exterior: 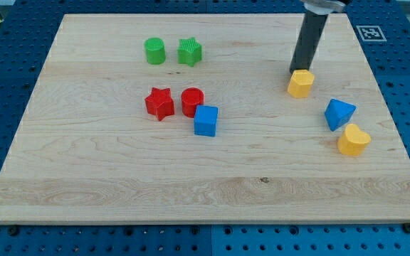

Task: Move the yellow hexagon closer to blue triangle

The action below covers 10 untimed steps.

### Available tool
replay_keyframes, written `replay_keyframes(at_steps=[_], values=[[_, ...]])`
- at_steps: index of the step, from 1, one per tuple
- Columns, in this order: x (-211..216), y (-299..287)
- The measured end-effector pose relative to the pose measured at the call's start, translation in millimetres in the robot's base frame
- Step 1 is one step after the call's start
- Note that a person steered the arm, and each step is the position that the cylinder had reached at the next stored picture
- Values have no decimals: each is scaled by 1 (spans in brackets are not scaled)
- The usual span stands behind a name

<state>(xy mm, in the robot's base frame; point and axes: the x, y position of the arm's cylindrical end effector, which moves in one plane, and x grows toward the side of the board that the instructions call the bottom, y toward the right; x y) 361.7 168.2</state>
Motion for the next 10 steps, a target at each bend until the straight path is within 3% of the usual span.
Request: replay_keyframes(at_steps=[2, 5, 6, 10], values=[[-4, -19], [25, -7], [25, -50], [56, -34]])
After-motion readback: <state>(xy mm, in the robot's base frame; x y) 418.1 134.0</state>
